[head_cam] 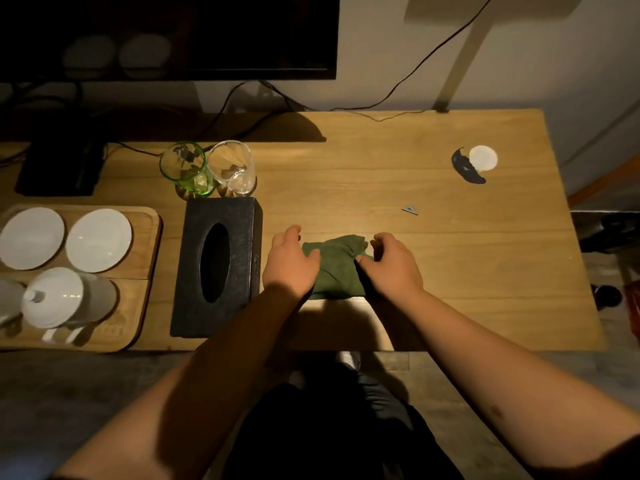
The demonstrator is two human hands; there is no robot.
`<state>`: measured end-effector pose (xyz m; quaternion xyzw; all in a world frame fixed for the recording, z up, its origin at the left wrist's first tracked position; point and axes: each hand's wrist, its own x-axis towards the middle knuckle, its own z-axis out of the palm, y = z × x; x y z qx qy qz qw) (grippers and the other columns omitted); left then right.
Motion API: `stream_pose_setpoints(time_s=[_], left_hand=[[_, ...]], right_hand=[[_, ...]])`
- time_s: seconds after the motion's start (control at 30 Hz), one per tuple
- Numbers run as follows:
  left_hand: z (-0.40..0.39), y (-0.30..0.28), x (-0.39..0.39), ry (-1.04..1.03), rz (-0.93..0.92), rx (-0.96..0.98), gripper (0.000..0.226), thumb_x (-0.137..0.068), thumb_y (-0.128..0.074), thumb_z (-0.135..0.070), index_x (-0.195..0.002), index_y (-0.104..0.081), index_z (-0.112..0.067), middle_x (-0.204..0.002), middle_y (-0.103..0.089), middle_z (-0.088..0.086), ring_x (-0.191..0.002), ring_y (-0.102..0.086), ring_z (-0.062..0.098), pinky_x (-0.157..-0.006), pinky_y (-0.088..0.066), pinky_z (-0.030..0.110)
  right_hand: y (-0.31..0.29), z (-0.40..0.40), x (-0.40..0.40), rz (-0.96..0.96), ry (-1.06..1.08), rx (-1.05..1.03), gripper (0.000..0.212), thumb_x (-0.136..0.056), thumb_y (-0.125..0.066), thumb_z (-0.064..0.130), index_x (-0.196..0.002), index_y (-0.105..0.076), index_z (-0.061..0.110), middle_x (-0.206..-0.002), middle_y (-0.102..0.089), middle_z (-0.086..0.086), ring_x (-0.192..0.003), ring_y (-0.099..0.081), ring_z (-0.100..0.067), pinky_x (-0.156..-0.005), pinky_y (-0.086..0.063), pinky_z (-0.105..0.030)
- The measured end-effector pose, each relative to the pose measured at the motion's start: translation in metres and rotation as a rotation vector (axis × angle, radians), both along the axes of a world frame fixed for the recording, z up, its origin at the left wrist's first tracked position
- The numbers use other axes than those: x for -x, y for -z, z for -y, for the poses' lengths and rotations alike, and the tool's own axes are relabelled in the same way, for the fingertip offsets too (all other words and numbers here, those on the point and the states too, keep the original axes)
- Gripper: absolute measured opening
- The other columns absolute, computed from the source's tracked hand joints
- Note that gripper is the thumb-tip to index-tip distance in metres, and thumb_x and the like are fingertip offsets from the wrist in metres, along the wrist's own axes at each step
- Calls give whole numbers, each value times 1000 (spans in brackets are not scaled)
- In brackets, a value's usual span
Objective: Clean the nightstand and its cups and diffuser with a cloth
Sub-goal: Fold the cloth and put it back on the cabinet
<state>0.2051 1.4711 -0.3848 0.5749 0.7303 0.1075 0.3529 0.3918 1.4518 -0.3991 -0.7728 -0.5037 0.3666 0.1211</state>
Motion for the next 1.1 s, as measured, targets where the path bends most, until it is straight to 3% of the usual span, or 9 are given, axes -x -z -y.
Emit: stream_pose_setpoints(time_s=[0.17,0.33,0.5,0.7,1.1], left_hand=[[-10,-37,-14,325,-120,-200,68,-88,-46,-55,-148,-24,-31,-154,-27,6,-139,-27,27,-108,-34,45],[-25,-71,-42,644,-186,-331,79,-82,-32,-72,-150,-12,-38,-161,-11,4,-147,-10,26,-113,-24,48],[-27,-106,-79,908,-152,-452,81,-80,-30,-75,-150,-10,-40,-162,-8,4,-148,-5,27,-114,-18,47],[8,-148,-121,1243,-77,-671,81,-81,-31,-74,-150,-15,-36,-162,-11,7,-148,-9,30,-112,-24,51],[258,-202,-202,1866,202,-855,82,-81,-27,-77,-151,-15,-37,-162,-10,6,-148,-7,31,-114,-22,54]], right_hand=[[-29,21,-20,186,-53,-64,78,-83,-49,65,-148,-28,27,-158,-27,-1,-143,-24,-28,-108,-33,-46],[-68,52,-43,448,-29,-82,91,-77,-28,83,-152,-9,36,-164,-1,0,-149,-2,-25,-113,-19,-54],[-105,95,-53,560,207,-61,95,-73,-20,86,-152,-7,35,-164,4,-1,-149,1,-26,-114,-17,-55],[-148,178,-44,666,564,-79,95,-73,-22,86,-152,-11,34,-164,0,-1,-149,-2,-25,-115,-18,-55],[-198,447,11,749,1226,47,96,-69,-20,89,-151,-11,39,-164,-1,2,-149,-3,-23,-116,-16,-54]])
